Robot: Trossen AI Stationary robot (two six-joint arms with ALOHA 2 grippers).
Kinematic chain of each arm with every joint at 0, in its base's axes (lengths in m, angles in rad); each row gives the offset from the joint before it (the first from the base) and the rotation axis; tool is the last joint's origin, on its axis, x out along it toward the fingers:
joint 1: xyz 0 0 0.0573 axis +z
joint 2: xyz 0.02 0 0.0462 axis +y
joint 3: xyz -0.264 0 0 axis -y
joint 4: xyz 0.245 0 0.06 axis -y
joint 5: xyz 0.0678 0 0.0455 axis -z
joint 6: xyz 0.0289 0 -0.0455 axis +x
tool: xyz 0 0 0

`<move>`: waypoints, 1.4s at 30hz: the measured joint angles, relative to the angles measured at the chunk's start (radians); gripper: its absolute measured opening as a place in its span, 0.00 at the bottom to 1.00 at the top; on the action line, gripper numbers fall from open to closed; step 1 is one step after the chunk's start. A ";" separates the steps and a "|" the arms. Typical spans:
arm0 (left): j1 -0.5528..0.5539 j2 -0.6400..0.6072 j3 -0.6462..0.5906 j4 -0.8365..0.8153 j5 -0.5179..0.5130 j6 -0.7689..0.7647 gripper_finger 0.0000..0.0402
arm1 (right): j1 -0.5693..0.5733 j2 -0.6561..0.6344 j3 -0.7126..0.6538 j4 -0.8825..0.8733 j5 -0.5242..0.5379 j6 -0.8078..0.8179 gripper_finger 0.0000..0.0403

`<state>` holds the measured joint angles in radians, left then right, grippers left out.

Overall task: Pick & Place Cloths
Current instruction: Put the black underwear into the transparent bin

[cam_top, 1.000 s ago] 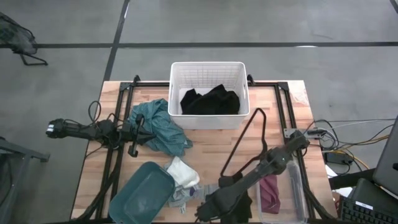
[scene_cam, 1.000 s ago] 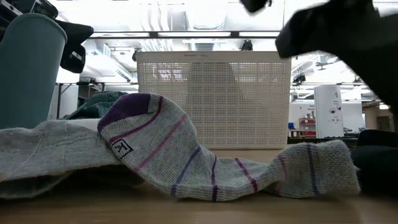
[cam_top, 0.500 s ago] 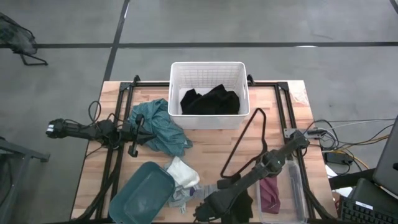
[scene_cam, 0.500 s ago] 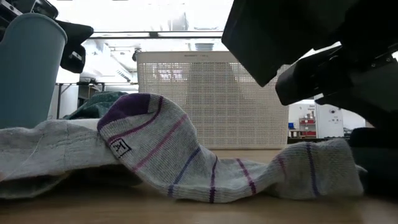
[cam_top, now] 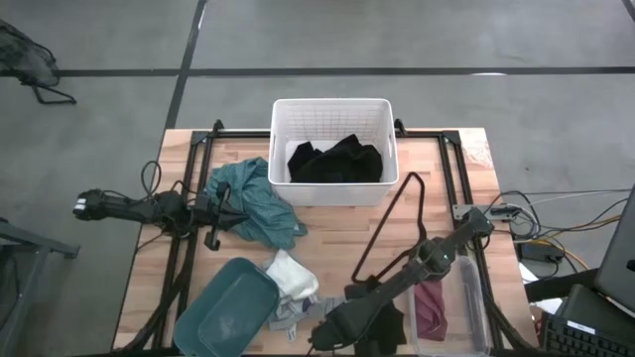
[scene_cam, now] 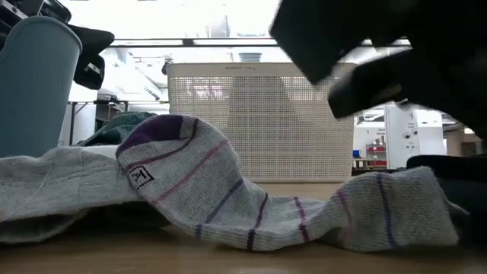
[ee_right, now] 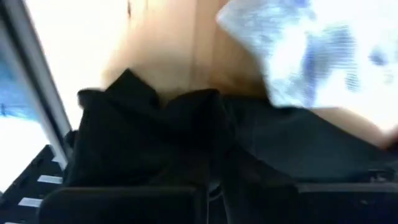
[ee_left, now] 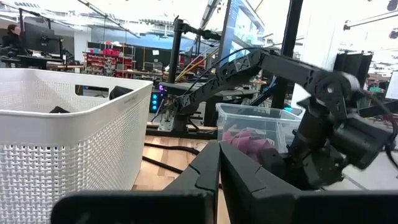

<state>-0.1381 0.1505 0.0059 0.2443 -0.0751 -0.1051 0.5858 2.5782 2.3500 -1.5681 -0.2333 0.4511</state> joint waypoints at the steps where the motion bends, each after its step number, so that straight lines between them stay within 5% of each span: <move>1: 0.000 0.000 0.000 0.000 0.000 0.000 0.04 | -0.003 -0.012 0.000 0.000 0.004 0.001 0.03; 12: 0.000 0.000 0.000 -0.002 0.000 0.000 0.04 | -0.021 -0.242 0.000 -0.002 0.214 0.085 0.03; 20: 0.000 0.000 0.000 -0.007 0.000 0.000 0.04 | 0.005 -0.486 0.000 -0.003 0.241 0.325 0.03; 34: 0.000 0.000 0.000 -0.007 0.000 0.000 0.04 | 0.241 -0.825 -0.019 -0.002 0.492 0.757 0.03; 42: 0.000 0.000 0.000 -0.007 0.000 0.000 0.04 | 0.395 -0.884 -0.231 -0.002 0.504 1.034 0.03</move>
<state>-0.1380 0.1505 0.0059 0.2371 -0.0750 -0.1052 0.9809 1.6941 2.1194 -1.5698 0.2703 1.4847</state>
